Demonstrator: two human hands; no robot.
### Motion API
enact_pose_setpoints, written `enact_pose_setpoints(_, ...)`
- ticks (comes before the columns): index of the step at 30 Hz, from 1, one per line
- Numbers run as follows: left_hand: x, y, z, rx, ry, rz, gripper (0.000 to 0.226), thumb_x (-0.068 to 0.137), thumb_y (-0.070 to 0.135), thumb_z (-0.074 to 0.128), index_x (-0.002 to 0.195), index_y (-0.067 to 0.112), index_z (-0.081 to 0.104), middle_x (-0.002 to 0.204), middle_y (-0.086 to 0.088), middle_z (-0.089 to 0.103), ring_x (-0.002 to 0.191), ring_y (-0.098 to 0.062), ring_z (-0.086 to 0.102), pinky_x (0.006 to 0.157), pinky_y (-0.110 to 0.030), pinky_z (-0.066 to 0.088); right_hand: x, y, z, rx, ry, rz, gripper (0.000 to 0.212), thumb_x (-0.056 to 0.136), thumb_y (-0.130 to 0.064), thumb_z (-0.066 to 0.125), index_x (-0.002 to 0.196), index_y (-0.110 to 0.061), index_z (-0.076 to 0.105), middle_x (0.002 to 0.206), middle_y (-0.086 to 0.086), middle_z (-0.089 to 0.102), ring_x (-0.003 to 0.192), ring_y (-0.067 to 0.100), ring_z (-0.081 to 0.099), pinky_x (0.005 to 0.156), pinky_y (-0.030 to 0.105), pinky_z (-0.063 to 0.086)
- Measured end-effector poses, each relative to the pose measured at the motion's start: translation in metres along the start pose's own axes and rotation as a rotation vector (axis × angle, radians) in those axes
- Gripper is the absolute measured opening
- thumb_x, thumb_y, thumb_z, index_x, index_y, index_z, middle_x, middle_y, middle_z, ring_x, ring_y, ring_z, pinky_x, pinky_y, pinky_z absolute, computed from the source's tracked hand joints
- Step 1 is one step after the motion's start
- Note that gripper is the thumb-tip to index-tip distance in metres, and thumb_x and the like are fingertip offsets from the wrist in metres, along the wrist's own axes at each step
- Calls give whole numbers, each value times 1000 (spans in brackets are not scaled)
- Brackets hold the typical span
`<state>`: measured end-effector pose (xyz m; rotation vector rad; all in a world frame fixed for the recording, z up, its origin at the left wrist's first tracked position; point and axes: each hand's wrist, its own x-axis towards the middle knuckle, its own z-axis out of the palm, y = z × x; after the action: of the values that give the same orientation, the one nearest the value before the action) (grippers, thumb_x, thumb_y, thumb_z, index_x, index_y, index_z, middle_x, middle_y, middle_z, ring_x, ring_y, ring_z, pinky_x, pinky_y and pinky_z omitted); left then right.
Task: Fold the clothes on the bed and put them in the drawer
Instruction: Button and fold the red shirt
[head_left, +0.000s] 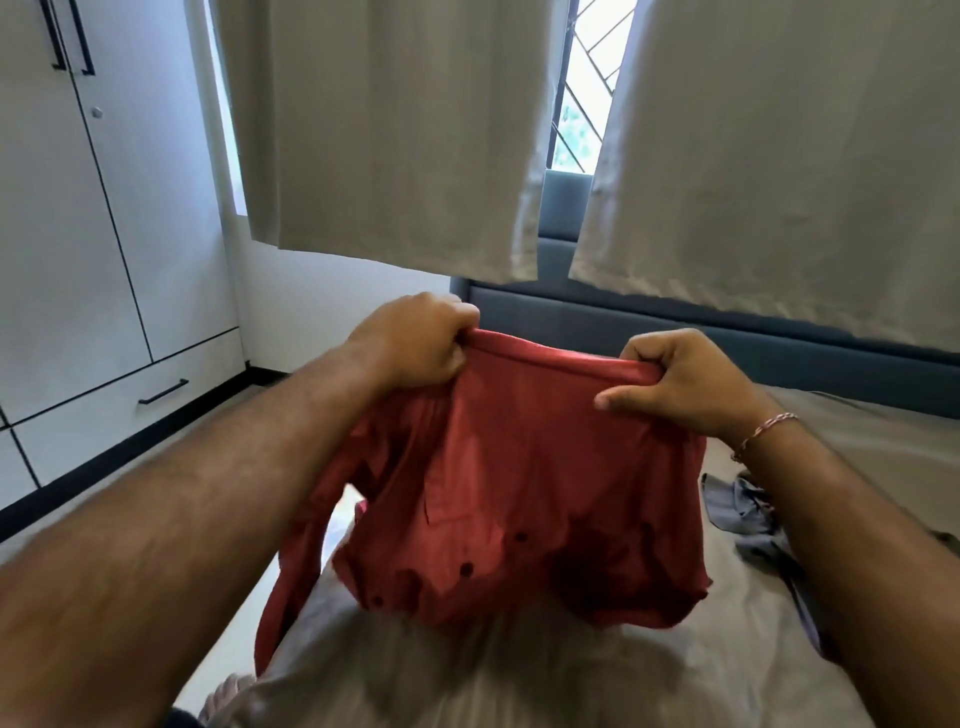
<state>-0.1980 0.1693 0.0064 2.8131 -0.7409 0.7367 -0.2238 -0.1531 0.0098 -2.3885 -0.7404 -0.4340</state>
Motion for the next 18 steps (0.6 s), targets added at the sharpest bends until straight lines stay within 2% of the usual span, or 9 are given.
enact_pose_setpoints(2,6,-3,-4,146,43,-97,13,78,12,55,76,21,46,89,-4,59,83,-36,60,67,-39,48,5,3,-1,-101,43,14,37,71,-44,92,68,-19,65,58,-10,55,54,6,46,57,27,41)
enact_pose_setpoints(5,12,-17,-7,276,116,-244,10,78,12,58,81,21,56,94,-10,67,84,-41,65,67,-38,48,13,6,-4,-255,180,73,19,81,-38,85,74,-28,71,65,-11,65,64,7,60,65,32,50)
enact_pose_setpoints(7,15,-28,-7,312,126,-341,13,78,13,58,88,19,62,95,-11,70,86,-41,67,69,-38,47,17,9,-4,-446,242,116,4,87,-35,74,84,-32,75,75,-7,72,77,23,68,69,37,56)
enact_pose_setpoints(9,19,-35,-8,327,117,-404,17,80,11,58,93,19,66,98,-12,70,91,-42,68,71,-38,46,17,14,-1,-675,264,177,14,87,-32,64,94,-33,75,85,3,75,85,36,70,68,38,54)
enact_pose_setpoints(11,26,-47,-10,336,120,-487,22,82,9,56,99,17,68,101,-14,71,96,-42,68,74,-40,49,19,22,-1,-763,287,274,19,86,-30,60,99,-33,74,91,8,74,87,39,69,67,39,50)
enact_pose_setpoints(15,40,-75,-12,260,30,-718,33,85,8,52,112,11,71,117,-17,70,110,-42,66,88,-46,56,22,45,-8,-708,227,551,22,81,-21,58,96,-25,73,91,10,72,82,37,67,67,36,46)
enact_pose_setpoints(16,47,-80,-12,224,12,-776,35,87,9,51,116,10,70,122,-18,69,114,-42,65,91,-47,55,29,54,-10,-622,199,636,25,79,-19,54,94,-21,73,87,11,72,79,37,66,67,35,48)
enact_pose_setpoints(18,53,-85,-7,135,20,-893,36,90,12,50,120,6,69,128,-20,67,120,-43,63,96,-46,54,34,64,-6,-214,205,791,39,76,-12,40,96,-5,73,73,17,73,67,40,70,55,31,50)
